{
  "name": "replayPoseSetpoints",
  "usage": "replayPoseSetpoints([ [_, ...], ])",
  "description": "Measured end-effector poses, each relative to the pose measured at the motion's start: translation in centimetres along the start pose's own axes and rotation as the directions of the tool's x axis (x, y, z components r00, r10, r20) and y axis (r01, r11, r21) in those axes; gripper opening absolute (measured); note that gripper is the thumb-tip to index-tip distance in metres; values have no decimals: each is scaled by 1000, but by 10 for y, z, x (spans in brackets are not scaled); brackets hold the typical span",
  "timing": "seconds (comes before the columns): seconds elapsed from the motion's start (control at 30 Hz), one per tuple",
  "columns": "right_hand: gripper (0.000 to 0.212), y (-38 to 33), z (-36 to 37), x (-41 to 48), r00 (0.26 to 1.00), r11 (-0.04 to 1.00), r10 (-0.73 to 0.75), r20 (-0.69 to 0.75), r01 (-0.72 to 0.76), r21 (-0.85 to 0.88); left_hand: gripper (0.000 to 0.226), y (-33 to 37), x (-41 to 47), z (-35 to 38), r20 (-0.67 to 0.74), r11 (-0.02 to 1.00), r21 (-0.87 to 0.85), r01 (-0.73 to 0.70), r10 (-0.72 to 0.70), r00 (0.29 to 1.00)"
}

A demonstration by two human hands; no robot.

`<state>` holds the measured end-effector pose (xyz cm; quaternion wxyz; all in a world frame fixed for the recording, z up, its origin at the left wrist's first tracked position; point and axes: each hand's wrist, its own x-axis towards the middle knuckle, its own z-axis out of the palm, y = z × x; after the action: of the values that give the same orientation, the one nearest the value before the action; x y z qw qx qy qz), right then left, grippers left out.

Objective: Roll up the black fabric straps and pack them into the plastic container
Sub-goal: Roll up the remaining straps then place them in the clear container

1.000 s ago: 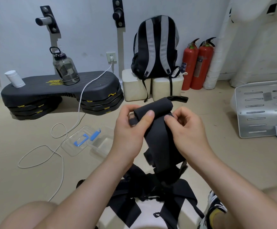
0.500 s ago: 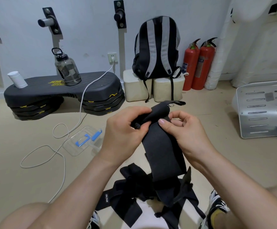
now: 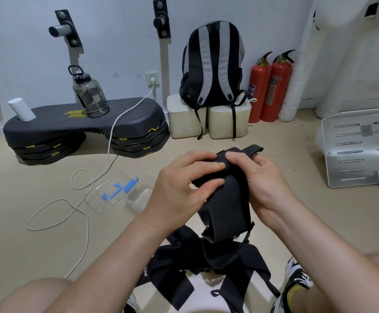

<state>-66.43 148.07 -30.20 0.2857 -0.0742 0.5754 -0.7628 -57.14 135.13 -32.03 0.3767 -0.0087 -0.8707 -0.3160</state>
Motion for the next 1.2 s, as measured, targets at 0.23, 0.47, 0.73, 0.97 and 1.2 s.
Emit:
replayPoseSetpoints([
  [0.23, 15, 0, -1, -1, 991, 981, -110, 79, 121, -150, 31, 14, 10, -9, 106, 833, -228, 503, -493, 864],
  [0.47, 23, -4, -7, -3, 959, 930, -120, 256, 199, -308, 34, 6, 16, -24, 250, 738, -245, 629, -578, 777],
  [0.73, 21, -10, -13, 1, 943, 868, -10, 332, 173, -465, 31, 6, 17, -30, 229, 601, -472, 645, -623, 748],
  [0.97, 35, 2, -12, 8, 961, 844, -119, 249, 230, -485, 32, 10, 19, -30, 159, 768, -288, 571, -550, 820],
  [1.2, 19, 11, -3, 8, 939, 766, -282, 198, 345, -542, 47, 7, 18, -18, 30, 942, 8, 337, -337, 941],
])
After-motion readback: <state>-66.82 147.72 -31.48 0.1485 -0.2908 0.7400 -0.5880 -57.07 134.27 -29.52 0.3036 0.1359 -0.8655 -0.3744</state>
